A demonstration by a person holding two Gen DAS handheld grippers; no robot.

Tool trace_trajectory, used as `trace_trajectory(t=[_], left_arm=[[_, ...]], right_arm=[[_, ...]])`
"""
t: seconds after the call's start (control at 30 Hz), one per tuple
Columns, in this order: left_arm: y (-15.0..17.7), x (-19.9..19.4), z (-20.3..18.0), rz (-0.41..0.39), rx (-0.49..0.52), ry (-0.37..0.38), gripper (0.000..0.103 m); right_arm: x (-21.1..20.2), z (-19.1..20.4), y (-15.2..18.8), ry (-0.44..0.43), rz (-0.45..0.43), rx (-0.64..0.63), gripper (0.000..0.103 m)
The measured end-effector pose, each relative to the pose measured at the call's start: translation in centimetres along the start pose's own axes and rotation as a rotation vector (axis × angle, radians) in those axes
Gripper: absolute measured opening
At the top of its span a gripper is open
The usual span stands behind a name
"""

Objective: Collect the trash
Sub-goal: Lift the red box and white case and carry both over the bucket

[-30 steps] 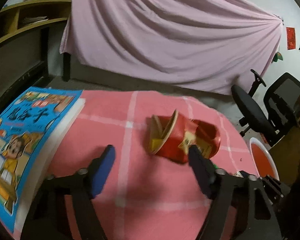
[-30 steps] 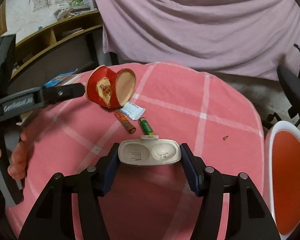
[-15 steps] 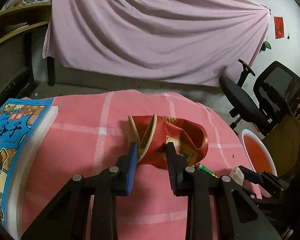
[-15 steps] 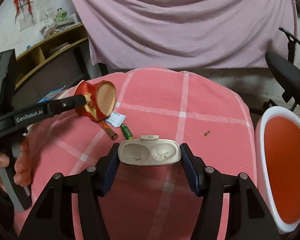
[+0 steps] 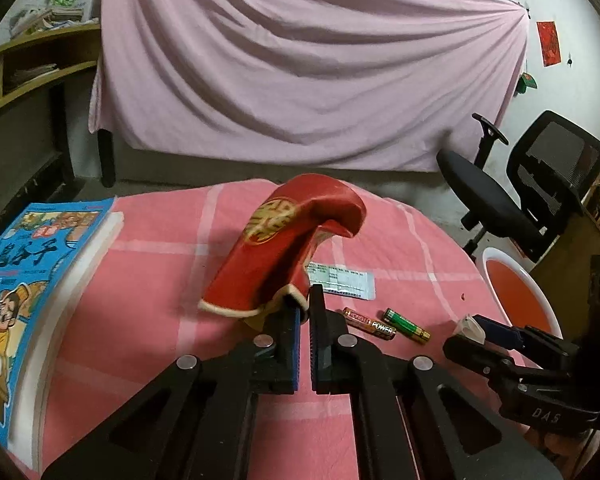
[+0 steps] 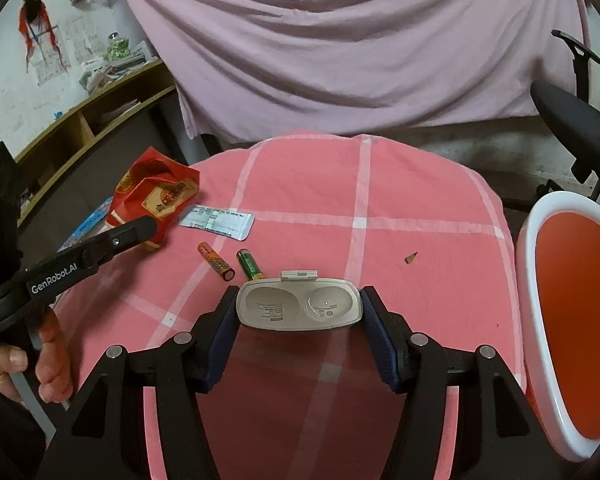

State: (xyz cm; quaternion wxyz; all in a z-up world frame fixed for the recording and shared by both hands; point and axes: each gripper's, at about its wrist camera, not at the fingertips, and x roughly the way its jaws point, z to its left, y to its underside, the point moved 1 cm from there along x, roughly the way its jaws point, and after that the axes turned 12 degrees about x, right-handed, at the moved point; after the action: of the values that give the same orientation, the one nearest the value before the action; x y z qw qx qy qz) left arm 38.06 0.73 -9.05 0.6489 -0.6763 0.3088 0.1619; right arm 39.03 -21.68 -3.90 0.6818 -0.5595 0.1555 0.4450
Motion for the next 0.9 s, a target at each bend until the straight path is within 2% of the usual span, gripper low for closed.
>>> trace_trajectory(t=[0.17, 0.37, 0.53, 0.6, 0.73, 0.83, 0.9], left_arm=[[0.5, -1.9, -1.3, -0.074, 0.040, -0.042, 0.001], [1.3, -4.4, -4.5, -0.200, 0.169, -0.117, 0.001], [2.4, -6.1, -6.3, -0.299, 0.227, -0.158, 0.001], [2.8, -7.2, -6.9, -0.365, 0.227, -0.161, 0.001], [3.7, -8.6, -8.2, -0.448, 0.253, -0.169, 0.001], [3.9, -8.8, -9.1, -0.470, 0.279, -0.164, 0.001], [3.7, -8.8, -9.7, -0.460, 0.264, -0.128, 0.001]], right_arm=[[-0.9, 0.0, 0.1, -0.031, -0.042, -0.002, 0.058], [-2.6, -0.5, 0.2, -0.073, -0.127, 0.016, 0.058], [-5.2, -1.0, 0.5, -0.119, -0.258, 0.031, 0.058], [-6.5, -1.2, 0.7, -0.139, -0.315, 0.032, 0.058], [-9.2, -1.8, 1.2, -0.163, -0.438, 0.021, 0.058], [-10.8, -2.3, 1.4, -0.167, -0.513, 0.015, 0.058], [-11.9, -3.1, 1.4, -0.172, -0.557, 0.030, 0.058]])
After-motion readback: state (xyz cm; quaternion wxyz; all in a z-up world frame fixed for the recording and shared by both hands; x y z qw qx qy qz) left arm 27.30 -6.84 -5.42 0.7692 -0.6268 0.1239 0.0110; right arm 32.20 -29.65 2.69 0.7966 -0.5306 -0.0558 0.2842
